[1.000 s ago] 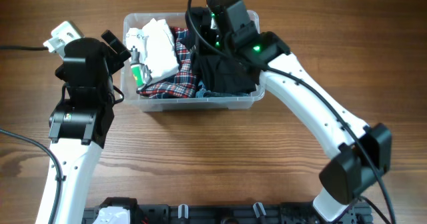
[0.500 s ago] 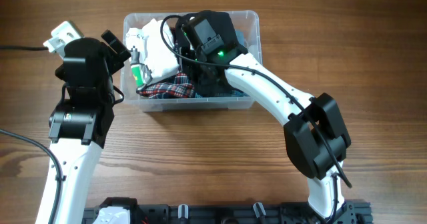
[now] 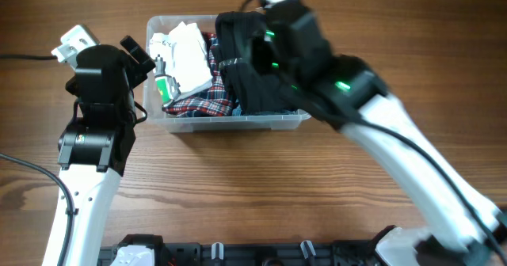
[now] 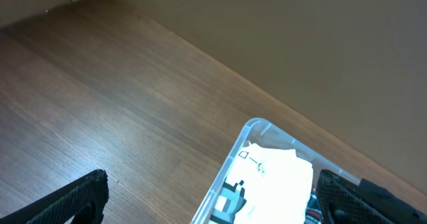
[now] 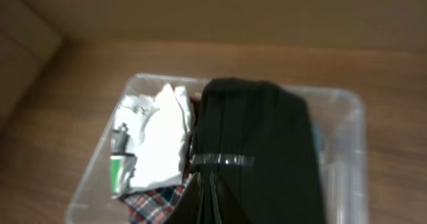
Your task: Pack container
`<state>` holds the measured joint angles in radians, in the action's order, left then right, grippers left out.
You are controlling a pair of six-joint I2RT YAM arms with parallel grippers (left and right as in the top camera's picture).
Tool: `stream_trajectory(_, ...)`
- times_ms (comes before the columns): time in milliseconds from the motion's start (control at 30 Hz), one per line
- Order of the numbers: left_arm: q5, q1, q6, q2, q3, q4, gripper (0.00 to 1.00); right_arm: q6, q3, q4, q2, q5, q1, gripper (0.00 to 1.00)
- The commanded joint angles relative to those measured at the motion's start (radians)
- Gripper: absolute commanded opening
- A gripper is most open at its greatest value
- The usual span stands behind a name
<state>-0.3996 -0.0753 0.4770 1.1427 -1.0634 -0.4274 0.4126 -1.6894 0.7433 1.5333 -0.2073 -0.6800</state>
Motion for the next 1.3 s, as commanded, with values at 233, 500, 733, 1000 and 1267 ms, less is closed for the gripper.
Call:
stream_trajectory(233,-0.02,0.006,-0.001,0.004,0.003,-0.001,1.0,-0.047,-0.001,0.193,-0.591,-0.078,-0.005,0.47)
stream_trajectory(500,-0.02,0.006,-0.001,0.004,0.003,-0.001,1.0,-0.049,-0.001,0.314,-0.867,-0.117,-0.005,0.72)
stream_trajectory(733,-0.02,0.005,-0.001,0.004,0.003,-0.001,1.0,-0.044,-0.001,0.403,-1.02,-0.117,-0.005,0.82)
stream_trajectory(1000,-0.02,0.005,-0.001,0.004,0.003,-0.001,1.0,-0.047,-0.001,0.458,-1.187,-0.114,-0.005,0.9)
stream_trajectory(1267,-0.02,0.006,-0.001,0.004,0.003,0.0,1.0,-0.047,-0.001,0.544,-1.276,-0.106,-0.005,0.95)
